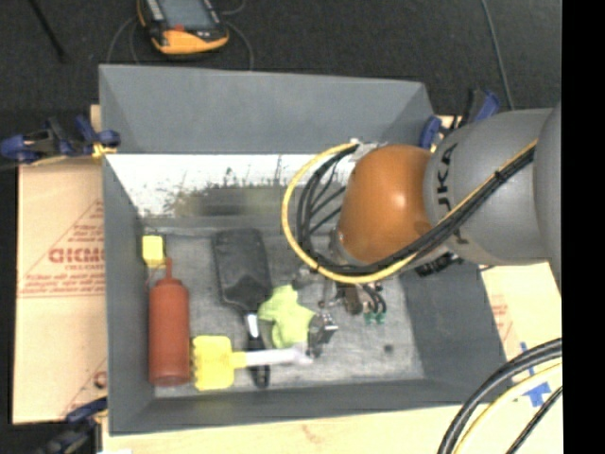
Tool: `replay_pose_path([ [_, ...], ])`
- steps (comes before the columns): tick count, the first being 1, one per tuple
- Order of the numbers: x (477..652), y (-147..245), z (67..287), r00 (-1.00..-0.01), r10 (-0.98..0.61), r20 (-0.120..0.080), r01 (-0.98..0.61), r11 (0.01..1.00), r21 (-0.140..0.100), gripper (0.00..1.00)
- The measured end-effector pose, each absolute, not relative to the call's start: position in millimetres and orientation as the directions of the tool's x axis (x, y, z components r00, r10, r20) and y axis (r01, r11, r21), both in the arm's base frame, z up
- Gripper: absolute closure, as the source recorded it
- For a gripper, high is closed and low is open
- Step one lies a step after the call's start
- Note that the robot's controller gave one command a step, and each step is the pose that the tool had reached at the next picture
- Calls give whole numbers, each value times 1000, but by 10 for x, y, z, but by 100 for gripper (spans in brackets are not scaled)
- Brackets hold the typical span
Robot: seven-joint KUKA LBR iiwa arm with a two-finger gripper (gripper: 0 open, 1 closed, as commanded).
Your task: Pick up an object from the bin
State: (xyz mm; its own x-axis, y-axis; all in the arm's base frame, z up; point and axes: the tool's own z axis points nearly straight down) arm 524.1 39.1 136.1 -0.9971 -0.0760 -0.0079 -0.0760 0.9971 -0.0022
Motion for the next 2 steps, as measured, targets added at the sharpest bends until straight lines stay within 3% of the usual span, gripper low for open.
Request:
replay_pose_path([
  [1,5221,584,1193,-993,-117,4,-117,993,1,0],
  [2,5558,537,786,-985,-170,-6,-170,986,-1,100],
])
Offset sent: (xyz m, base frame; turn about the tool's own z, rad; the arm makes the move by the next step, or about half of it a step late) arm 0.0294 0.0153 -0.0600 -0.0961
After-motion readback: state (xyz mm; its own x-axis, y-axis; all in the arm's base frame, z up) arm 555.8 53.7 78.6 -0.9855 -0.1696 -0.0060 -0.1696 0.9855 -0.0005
